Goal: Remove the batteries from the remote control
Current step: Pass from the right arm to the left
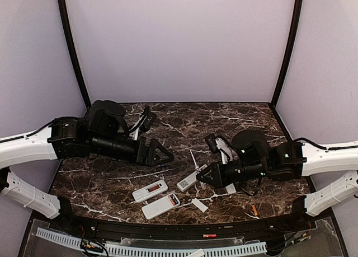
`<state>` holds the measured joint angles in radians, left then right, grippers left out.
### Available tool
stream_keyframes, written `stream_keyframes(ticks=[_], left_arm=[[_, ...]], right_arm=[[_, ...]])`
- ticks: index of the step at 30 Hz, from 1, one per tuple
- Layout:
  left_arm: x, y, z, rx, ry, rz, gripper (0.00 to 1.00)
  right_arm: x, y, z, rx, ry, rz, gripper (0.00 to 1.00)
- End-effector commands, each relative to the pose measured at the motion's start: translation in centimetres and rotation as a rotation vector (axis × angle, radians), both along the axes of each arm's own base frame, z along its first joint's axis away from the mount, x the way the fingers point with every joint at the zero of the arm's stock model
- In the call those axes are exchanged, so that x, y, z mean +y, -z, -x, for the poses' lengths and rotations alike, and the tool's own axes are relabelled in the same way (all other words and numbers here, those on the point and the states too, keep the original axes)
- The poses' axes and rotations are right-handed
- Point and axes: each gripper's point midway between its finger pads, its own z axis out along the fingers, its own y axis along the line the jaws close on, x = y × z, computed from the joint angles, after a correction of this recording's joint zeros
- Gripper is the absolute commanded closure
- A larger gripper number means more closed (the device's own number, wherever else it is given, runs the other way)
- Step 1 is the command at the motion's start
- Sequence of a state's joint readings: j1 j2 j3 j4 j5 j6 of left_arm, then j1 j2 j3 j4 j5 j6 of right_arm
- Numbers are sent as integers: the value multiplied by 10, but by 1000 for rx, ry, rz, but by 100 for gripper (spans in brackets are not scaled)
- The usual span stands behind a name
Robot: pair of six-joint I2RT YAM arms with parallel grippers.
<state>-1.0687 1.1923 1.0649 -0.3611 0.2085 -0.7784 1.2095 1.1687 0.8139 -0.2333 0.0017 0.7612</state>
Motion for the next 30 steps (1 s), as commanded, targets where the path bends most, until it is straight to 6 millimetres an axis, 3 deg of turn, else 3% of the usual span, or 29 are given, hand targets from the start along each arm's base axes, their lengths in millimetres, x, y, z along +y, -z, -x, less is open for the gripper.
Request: stream_keyframes(ticks=[1,5,12,16,30], left_arm=[[-16,-24,7,12,69,112,23],[-15,-22,0,50,22,124,23],[-1,4,-16,154,-95,136,23],[-2,6,-18,169,-108,156,25],[-5,22,-27,232,-163,164,60]], right_arm=[[21,-32,9,-58,-133,-91,100],[28,-41,10,-84,-165,-98,100],[38,-22,7,-127,-175,52,100],[48,-20,11,-153,-204,86,100],[62,-14,10,-193,-206,149,100]])
